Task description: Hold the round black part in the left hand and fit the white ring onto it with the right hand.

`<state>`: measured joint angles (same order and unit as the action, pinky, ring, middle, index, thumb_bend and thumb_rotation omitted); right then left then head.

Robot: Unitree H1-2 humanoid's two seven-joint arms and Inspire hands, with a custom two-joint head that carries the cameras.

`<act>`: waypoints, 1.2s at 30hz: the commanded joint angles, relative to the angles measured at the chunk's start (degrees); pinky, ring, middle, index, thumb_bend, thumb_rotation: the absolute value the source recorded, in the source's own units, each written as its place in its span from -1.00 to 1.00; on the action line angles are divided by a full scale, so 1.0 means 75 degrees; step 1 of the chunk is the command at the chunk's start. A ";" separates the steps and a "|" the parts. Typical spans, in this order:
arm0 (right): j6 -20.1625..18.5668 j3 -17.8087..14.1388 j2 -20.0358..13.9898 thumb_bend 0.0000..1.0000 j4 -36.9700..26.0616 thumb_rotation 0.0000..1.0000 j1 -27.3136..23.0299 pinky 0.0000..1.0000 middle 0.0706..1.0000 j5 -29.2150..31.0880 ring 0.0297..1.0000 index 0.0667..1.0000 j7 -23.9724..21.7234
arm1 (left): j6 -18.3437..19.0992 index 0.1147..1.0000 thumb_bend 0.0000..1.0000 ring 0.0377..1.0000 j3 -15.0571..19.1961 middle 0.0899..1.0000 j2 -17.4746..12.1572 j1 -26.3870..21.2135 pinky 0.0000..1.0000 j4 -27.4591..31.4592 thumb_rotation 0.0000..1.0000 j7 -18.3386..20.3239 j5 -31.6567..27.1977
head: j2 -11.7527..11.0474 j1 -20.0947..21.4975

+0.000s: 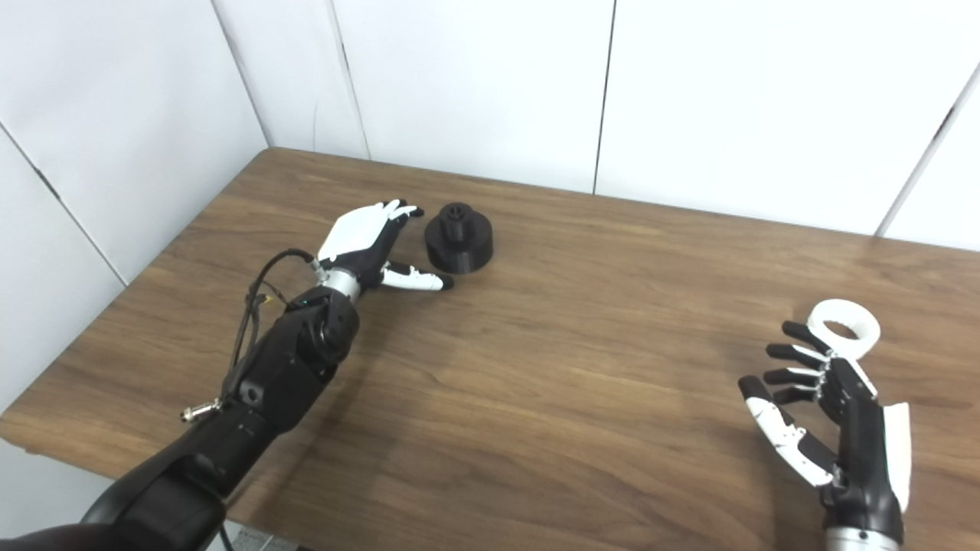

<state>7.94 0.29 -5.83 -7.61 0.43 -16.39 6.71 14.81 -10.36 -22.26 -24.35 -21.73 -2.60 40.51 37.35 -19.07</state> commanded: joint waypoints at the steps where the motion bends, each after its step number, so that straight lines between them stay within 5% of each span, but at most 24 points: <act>1: 0.0220 -0.0036 -0.0048 0.16 -0.0158 -0.28 -0.0066 -0.08 0.28 -0.0054 0.10 0.47 0.0040 | -0.0058 0.75 0.95 1.00 -0.0011 0.95 -0.0038 -0.0432 0.87 -0.0112 0.04 -0.0260 0.0020 | 0.0003 0.0000; 36: 0.0102 -0.0066 0.0016 0.14 -0.0339 -0.29 0.0023 -0.06 0.33 -0.0181 0.14 0.47 0.0058 | -0.0517 0.74 0.94 1.00 -0.0282 0.94 0.0258 -0.0801 0.80 -0.0707 -0.02 -0.0409 -0.0557 | 0.0107 0.0113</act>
<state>7.74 -0.03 -5.76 -8.35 1.08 -17.38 6.80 12.32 -12.07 -20.34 -27.46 -27.27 -5.95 36.89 38.14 -18.19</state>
